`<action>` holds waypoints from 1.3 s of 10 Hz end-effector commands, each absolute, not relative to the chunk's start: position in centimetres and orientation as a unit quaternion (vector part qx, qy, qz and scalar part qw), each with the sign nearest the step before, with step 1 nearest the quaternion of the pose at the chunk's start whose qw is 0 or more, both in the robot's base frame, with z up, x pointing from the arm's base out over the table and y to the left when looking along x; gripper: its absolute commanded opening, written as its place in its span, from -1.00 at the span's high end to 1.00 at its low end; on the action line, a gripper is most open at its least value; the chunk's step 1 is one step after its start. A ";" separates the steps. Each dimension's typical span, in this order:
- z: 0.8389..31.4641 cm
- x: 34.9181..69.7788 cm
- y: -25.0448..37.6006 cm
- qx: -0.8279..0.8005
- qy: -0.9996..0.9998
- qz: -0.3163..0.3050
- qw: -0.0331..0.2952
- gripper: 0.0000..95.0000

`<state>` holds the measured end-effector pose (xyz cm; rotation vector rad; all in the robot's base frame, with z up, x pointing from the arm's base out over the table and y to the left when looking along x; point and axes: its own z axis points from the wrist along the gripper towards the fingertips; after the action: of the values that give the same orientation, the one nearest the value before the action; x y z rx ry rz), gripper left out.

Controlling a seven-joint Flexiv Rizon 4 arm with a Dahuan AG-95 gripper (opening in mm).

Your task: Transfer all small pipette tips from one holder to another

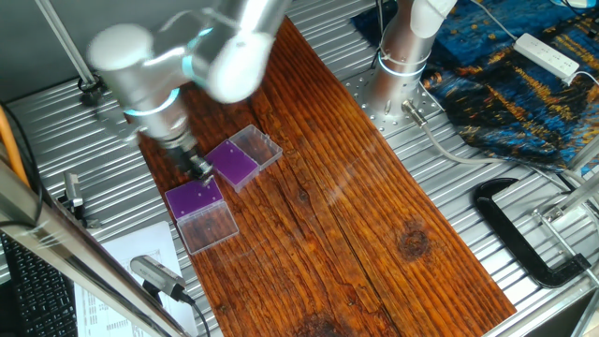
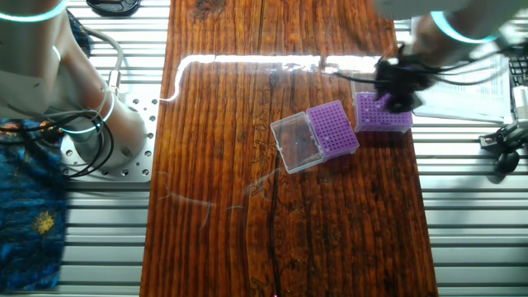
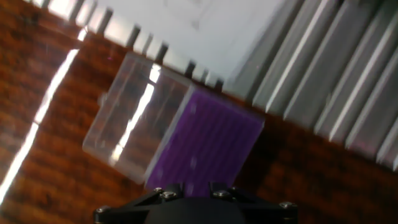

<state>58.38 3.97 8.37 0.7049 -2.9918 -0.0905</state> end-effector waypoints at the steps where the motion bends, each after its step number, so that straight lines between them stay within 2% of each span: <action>1: 7.9 56.8 2.8 0.246 -0.968 -0.024 0.039 1.00; 6: 7.6 53.4 -0.7 0.251 -0.967 -0.025 0.045 1.00; 7: 7.4 53.0 -1.1 0.247 -0.968 -0.025 0.044 0.60; 13: 6.1 51.0 -1.2 0.231 -0.972 -0.026 0.039 0.60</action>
<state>50.93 -1.24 5.95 0.7087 -2.9806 -0.0770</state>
